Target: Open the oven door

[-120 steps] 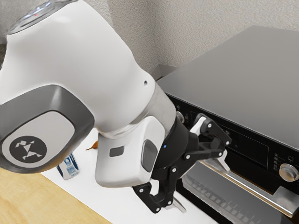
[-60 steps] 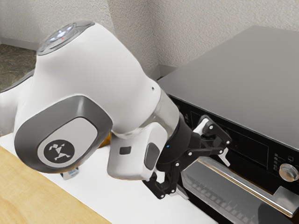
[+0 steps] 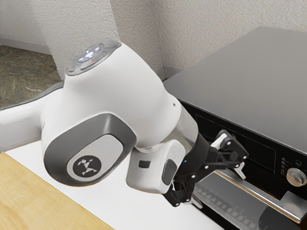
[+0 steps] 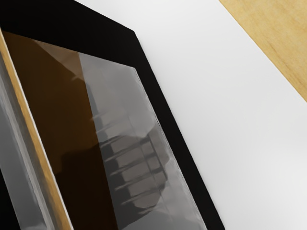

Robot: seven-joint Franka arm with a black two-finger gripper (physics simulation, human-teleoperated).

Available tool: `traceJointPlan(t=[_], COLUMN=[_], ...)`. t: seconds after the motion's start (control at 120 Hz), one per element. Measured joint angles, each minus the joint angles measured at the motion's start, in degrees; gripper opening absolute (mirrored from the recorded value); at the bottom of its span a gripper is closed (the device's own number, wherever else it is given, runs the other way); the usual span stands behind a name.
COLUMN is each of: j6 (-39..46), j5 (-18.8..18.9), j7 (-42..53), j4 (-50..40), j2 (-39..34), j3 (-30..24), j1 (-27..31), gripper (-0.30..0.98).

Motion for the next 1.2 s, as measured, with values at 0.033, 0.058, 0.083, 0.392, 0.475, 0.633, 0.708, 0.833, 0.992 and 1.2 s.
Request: traceJointPlan(t=[0.033,0.058,0.083,0.392,0.475,0.633,0.708,0.833,0.992,1.2], j6=[0.16,0.27,0.4,-10.05,-22.25,-33.04,-36.21,-37.28,-37.08,-36.4], j5=[0.0,-0.01,-0.02,7.92,13.17,13.03,12.6,11.25,9.41,7.59], j7=[0.2,0.31,0.39,-3.58,-10.3,-28.01,-36.98,-49.6,-61.41,-71.42], j4=[-0.14,-0.25,-0.48,-15.93,23.35,41.16,41.58,34.81,33.44,33.44], j2=[0.09,0.13,0.12,-57.64,-33.31,0.03,8.24,14.15,15.64,16.38], j3=[0.09,0.31,0.49,-14.37,8.51,40.09,45.55,48.41,50.26,51.11], j1=[-0.01,-0.02,0.03,-21.86,-18.28,-16.81,-16.66,-16.82,-19.26,-20.96], gripper=[0.69,0.69,0.69,0.67,0.68,0.68,0.68,0.68,0.69,0.69])
